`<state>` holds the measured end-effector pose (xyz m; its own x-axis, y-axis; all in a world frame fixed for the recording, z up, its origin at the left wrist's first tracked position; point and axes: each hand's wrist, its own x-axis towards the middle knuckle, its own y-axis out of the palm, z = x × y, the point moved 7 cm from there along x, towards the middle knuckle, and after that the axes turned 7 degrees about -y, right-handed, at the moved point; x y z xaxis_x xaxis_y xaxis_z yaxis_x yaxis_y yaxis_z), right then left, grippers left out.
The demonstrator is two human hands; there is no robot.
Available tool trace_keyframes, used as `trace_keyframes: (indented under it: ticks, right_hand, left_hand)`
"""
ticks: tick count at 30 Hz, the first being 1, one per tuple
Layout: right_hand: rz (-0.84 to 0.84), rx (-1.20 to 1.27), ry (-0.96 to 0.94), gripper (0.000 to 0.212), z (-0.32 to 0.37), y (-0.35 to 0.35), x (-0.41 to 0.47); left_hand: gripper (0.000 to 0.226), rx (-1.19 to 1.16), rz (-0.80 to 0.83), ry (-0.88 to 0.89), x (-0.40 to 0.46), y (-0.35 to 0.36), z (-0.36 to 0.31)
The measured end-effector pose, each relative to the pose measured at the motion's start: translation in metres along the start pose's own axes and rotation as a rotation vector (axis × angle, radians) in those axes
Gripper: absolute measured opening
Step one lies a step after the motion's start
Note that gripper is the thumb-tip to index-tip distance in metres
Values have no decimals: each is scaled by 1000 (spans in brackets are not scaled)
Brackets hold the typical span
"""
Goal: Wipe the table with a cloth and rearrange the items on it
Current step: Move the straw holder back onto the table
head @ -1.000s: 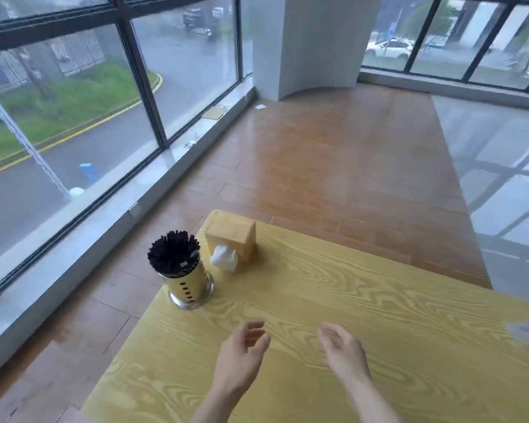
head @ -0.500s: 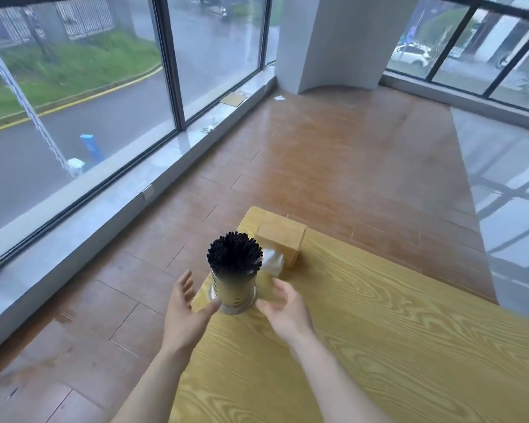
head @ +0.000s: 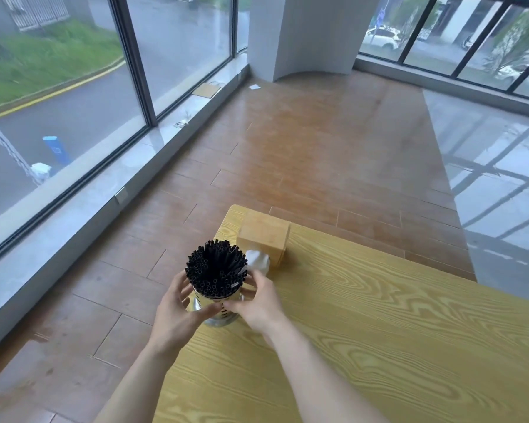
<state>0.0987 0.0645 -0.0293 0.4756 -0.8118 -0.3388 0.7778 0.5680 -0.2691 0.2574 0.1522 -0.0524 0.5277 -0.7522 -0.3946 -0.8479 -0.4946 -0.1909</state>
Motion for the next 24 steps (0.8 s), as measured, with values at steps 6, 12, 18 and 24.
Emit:
trace_keyframes:
  ticks: [6,12,18,24]
  right_hand:
    - [-19,12,17,70,-18,-40,-22]
    - [-93,-34,41,68,-40,-121,-41]
    - [-216,-4,32,76,-57,-212,-31]
    - [-269,26,7,76,-63,-284,-8]
  left_hand:
    - [85,16,50,-9,-24,35,-7]
    - [77,22,143,48,-39,114,-38]
    - [87,29,214,104,-25,206,-69]
    - [87,94,272,110,5,277,-95]
